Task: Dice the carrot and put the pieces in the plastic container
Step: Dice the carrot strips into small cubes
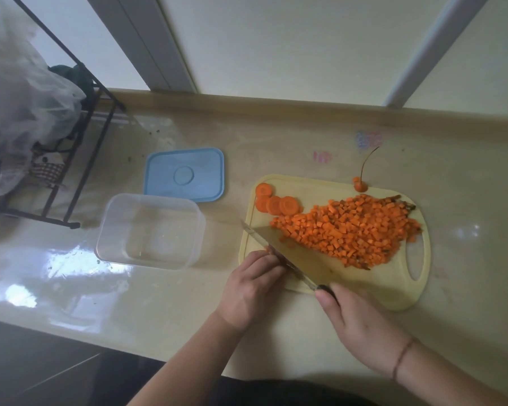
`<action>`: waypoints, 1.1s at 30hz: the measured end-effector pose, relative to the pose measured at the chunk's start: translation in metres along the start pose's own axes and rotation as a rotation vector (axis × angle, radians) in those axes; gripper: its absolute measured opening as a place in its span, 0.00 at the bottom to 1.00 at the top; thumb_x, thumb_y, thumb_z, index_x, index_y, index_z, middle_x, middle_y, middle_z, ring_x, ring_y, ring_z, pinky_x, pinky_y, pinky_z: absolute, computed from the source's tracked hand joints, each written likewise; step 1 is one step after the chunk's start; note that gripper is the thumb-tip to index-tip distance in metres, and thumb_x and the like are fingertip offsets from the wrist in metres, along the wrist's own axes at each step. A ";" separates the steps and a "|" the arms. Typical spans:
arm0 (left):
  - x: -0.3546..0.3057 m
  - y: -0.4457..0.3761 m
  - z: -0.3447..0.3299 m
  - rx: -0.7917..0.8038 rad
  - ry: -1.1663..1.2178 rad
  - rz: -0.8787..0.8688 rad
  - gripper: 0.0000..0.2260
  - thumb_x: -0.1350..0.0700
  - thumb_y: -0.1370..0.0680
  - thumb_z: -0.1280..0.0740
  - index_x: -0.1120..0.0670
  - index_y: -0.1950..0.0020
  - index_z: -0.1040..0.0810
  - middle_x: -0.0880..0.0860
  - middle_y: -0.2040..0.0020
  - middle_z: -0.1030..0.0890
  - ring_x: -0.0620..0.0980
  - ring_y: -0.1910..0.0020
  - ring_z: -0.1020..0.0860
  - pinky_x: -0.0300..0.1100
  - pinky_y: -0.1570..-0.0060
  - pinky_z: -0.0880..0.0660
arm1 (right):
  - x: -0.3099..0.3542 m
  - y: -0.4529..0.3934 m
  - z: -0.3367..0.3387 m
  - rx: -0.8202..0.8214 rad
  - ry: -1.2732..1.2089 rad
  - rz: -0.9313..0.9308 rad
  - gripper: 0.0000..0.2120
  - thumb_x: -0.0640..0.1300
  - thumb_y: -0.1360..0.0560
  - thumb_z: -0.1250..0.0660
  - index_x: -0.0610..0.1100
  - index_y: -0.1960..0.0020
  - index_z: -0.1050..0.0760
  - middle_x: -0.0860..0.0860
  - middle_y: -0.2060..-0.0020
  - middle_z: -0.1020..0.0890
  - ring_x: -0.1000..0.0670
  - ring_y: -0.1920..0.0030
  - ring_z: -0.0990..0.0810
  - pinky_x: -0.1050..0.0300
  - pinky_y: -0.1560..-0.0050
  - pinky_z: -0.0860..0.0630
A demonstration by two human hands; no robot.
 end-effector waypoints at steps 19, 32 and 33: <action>-0.010 0.007 0.008 -0.119 0.002 0.107 0.03 0.60 0.21 0.28 0.58 0.49 0.16 0.50 0.49 0.22 0.53 0.55 0.22 0.45 0.54 0.23 | -0.012 0.014 0.016 -0.005 -0.118 -0.021 0.29 0.71 0.27 0.53 0.47 0.66 0.32 0.47 0.68 0.23 0.52 0.70 0.26 0.55 0.66 0.31; -0.002 0.006 0.000 -0.031 -0.027 0.054 0.06 0.63 0.21 0.29 0.61 0.46 0.15 0.54 0.45 0.17 0.56 0.50 0.21 0.45 0.50 0.23 | -0.018 0.024 0.012 0.032 -0.086 -0.012 0.31 0.73 0.26 0.54 0.47 0.64 0.32 0.49 0.69 0.23 0.53 0.68 0.24 0.52 0.63 0.27; -0.003 0.006 -0.001 -0.035 -0.022 0.057 0.06 0.62 0.20 0.31 0.60 0.46 0.15 0.54 0.46 0.17 0.55 0.50 0.21 0.45 0.50 0.23 | -0.020 0.025 0.011 0.040 -0.086 -0.009 0.31 0.73 0.25 0.55 0.47 0.62 0.30 0.49 0.69 0.22 0.53 0.67 0.23 0.51 0.61 0.26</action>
Point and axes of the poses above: each hand's wrist, its own y-axis away from the middle knuckle, its own z-axis out of the back of the hand, x = y × z, the point moved 2 cm from there along -y, towards the middle knuckle
